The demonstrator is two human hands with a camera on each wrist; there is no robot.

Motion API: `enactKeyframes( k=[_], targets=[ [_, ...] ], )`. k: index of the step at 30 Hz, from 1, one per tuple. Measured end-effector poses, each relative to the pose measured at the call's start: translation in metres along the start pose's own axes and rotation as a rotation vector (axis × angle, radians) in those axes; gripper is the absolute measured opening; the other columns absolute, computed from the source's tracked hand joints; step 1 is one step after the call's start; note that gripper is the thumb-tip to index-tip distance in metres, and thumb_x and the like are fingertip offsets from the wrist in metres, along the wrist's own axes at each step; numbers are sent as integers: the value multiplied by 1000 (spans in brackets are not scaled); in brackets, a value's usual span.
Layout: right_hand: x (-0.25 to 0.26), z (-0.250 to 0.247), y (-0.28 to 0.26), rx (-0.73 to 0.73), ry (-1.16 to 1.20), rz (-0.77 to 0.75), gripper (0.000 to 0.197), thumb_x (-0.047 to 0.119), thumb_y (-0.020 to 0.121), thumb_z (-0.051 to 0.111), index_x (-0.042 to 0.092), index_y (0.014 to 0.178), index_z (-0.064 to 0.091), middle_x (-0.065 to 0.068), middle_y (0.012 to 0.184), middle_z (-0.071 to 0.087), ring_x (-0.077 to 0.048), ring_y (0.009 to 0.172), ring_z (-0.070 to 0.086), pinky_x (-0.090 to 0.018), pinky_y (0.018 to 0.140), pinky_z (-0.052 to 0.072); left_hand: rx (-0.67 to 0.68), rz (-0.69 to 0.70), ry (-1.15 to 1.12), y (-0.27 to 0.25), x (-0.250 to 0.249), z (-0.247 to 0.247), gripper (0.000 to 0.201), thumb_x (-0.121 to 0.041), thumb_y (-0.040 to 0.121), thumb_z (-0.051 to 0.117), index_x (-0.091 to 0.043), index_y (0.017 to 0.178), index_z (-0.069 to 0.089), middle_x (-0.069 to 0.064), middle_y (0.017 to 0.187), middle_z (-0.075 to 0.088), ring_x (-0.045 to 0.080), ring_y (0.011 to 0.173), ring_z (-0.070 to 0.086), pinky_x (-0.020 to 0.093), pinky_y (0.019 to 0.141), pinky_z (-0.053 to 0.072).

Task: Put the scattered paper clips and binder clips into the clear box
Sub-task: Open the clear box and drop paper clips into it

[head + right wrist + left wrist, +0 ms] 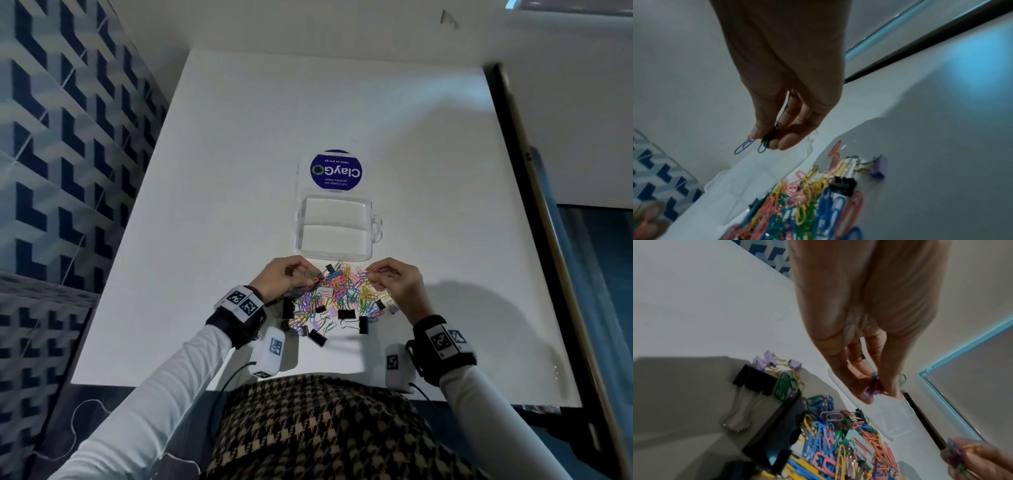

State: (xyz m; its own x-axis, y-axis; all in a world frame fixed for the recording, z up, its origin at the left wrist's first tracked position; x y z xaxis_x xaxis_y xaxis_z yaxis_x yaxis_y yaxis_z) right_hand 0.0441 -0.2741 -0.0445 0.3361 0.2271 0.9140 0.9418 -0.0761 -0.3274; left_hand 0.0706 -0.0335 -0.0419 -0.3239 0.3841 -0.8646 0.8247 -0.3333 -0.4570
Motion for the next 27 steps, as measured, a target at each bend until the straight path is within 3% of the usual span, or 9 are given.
enactKeyframes(
  k=[4, 10, 15, 17, 21, 24, 27],
  targets=[
    [8, -1, -1, 6, 135, 38, 10, 0, 78, 67, -1, 88, 66, -15, 74, 64, -19, 64, 63, -27, 69, 55, -32, -3, -23, 4, 2, 2, 36, 2, 76, 67, -32, 66, 59, -8, 63, 57, 7, 61, 56, 30, 73, 44],
    [24, -1, 4, 60, 176, 27, 9, -1, 80, 66, -1, 88, 66, -16, 76, 65, -17, 65, 66, -23, 66, 56, -62, 17, -173, 12, -16, -5, 21, 2, 77, 66, -18, 74, 59, 4, 74, 54, 18, 71, 55, 36, 82, 50],
    [53, 3, 22, 36, 246, -31, 8, -3, 80, 64, 3, 85, 67, -15, 81, 68, -15, 70, 66, -20, 68, 55, -218, 99, -120, 45, -53, -29, 22, 3, 79, 64, -17, 75, 57, 2, 77, 58, 16, 71, 59, 18, 68, 57],
    [60, 8, 36, 25, 246, -32, 10, -4, 80, 64, 5, 83, 66, -15, 82, 67, -16, 70, 66, -25, 73, 57, -242, 110, 49, 60, -63, -29, 22, 7, 79, 60, -15, 76, 57, 5, 79, 61, 20, 77, 59, 21, 72, 55],
    [61, 23, 61, 1, 64, -1, 14, -2, 79, 65, 13, 78, 66, -9, 76, 67, -18, 68, 67, -46, 88, 54, -67, 77, 505, 72, -62, -15, 23, 9, 80, 53, -4, 95, 64, 15, 104, 69, 26, 97, 64, 26, 88, 46],
    [64, 35, 68, 9, -99, -31, 14, -5, 80, 61, 8, 83, 66, -11, 77, 67, -18, 69, 64, -44, 85, 55, -52, 126, 480, 64, -61, -17, 29, 12, 83, 47, -1, 103, 63, 16, 109, 69, 25, 101, 65, 26, 94, 46],
    [64, 44, 65, 91, -383, -114, 23, -1, 82, 56, 18, 88, 67, -6, 93, 70, -19, 84, 64, -39, 84, 53, -131, 208, 432, 47, -58, -26, 28, 10, 85, 47, -3, 103, 64, 13, 109, 69, 21, 102, 64, 18, 91, 43]
  ],
)
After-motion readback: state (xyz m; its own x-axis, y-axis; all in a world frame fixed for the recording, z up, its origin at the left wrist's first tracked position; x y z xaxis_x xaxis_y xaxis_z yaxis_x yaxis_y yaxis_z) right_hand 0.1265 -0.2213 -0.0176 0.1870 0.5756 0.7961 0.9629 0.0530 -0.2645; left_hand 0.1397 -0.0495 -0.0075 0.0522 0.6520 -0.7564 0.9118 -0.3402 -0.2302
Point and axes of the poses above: each hand's wrist, its own y-axis towards the middle knuckle, its own z-axis out of the palm, x = y × z, the point moved 4 cm from there along y, towards the middle knuckle
